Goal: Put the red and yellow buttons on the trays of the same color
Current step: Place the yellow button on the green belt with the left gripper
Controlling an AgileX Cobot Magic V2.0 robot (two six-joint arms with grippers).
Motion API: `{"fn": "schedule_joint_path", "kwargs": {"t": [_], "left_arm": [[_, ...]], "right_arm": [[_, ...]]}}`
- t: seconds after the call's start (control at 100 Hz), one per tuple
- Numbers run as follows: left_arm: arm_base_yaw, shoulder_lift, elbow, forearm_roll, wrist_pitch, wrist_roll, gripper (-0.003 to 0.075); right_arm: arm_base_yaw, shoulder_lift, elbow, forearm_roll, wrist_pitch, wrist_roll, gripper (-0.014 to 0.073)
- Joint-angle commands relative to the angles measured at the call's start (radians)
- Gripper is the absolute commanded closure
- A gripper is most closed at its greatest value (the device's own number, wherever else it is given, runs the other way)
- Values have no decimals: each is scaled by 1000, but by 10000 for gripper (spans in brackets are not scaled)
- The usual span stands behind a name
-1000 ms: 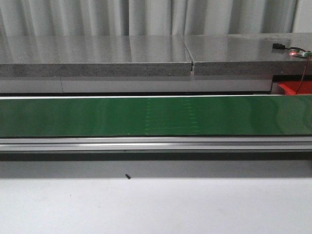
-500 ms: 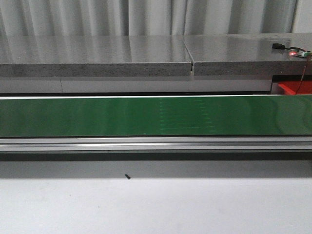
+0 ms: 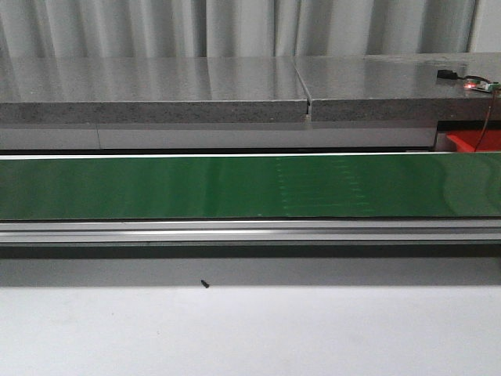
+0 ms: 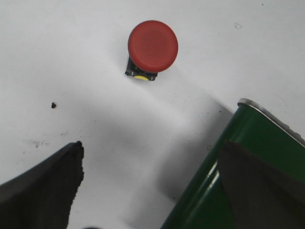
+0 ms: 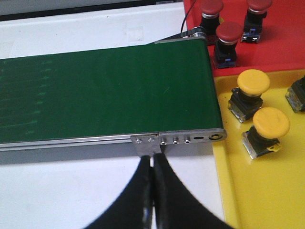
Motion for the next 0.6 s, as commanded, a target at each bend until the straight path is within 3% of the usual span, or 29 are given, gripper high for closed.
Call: {"fn": "schedule_joint_path", "kwargs": {"t": [0.0,0.59], "left_arm": [[2,6,-59,-14,-42,-5,154],[-6,172,-142,-36,-242,-4,154]], "right_arm": [[1,0,-27,5,-56,-10,661],[1,0,-27,5,-56,-10,661]]}}
